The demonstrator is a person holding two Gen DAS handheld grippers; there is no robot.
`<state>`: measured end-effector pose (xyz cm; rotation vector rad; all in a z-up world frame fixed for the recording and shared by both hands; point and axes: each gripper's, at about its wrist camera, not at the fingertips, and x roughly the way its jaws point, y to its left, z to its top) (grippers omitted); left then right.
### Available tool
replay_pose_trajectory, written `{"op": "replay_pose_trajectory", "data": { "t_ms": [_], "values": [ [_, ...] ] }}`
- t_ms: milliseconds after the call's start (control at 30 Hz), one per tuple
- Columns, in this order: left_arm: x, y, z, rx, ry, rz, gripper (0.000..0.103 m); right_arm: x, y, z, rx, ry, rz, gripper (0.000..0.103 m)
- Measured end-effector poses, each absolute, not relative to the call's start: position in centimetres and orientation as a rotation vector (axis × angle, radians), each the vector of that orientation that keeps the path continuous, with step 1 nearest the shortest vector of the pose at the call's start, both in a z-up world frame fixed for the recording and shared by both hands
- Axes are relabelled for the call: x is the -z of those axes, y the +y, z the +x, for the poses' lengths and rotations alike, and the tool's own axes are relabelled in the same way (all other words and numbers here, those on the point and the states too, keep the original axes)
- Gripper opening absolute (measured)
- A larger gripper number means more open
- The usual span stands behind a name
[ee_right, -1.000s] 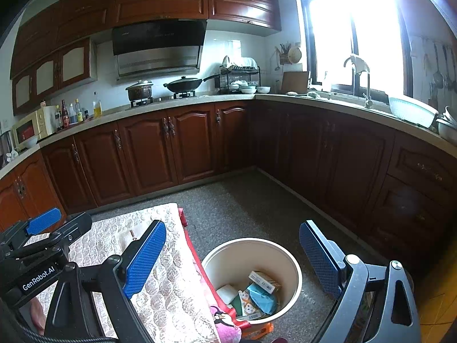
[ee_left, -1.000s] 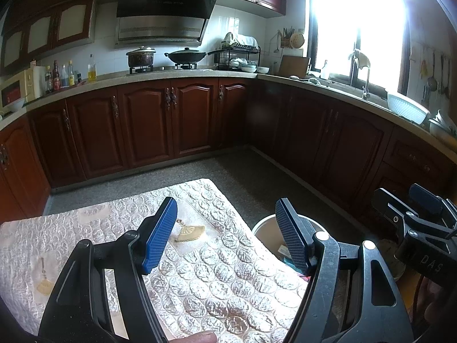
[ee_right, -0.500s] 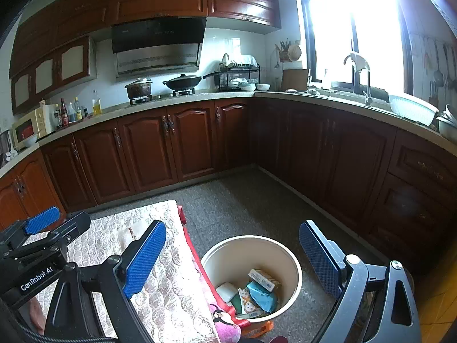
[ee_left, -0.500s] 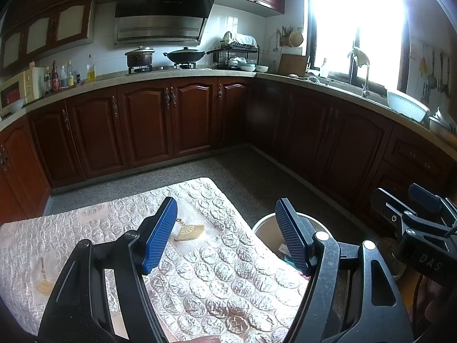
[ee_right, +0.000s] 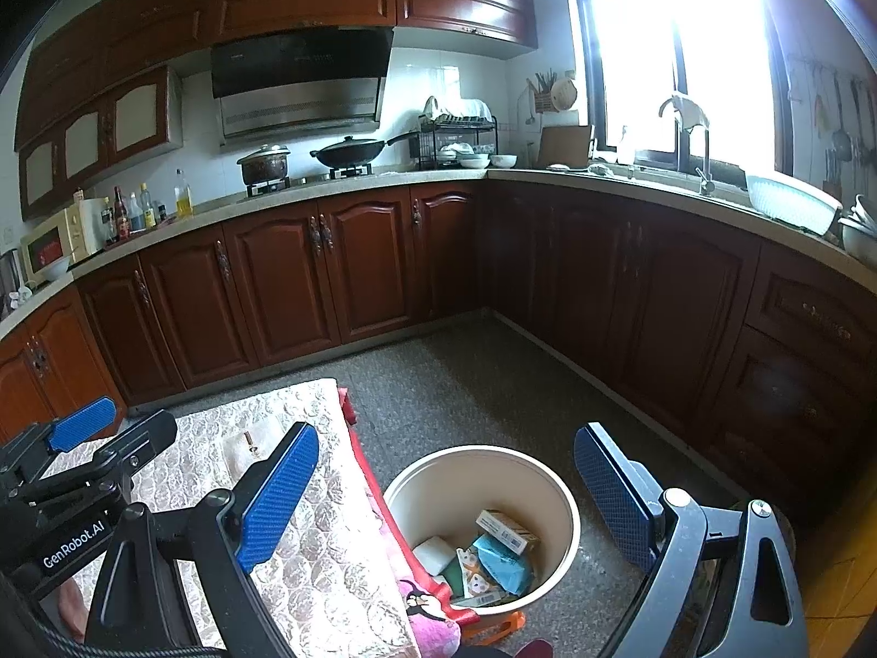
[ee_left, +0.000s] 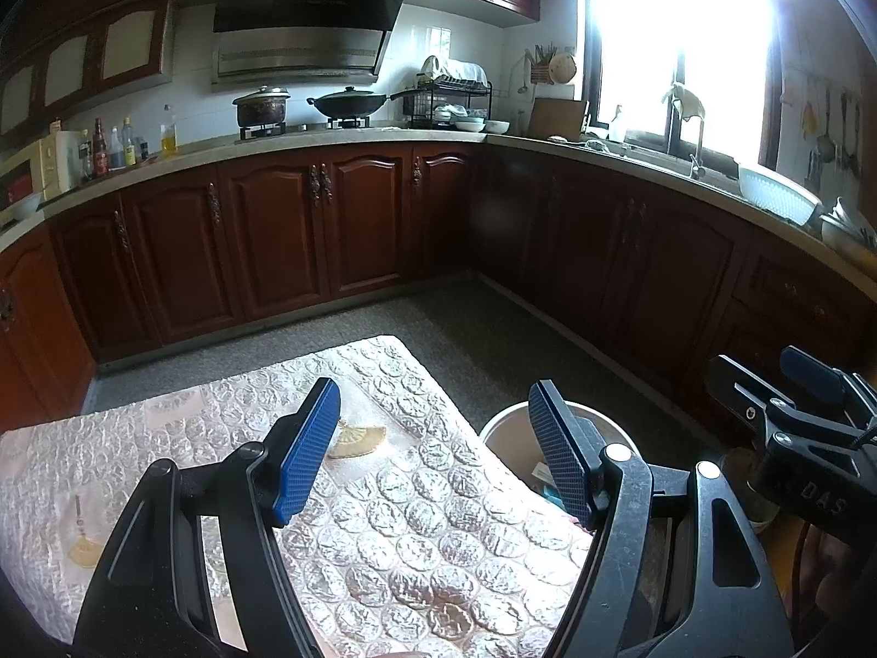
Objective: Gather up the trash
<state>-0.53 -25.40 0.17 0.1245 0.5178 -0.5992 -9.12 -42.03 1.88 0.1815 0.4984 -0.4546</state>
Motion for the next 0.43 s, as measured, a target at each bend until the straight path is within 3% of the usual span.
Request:
{"op": "replay_pose_trajectory", "data": {
  "t_ms": [433],
  "values": [
    [1.2, -24.9, 0.9, 0.624, 0.553, 0.105, 0.071, -0.8, -42.5, -8.4, 0.450, 0.528, 0.181, 0.093]
  ]
}}
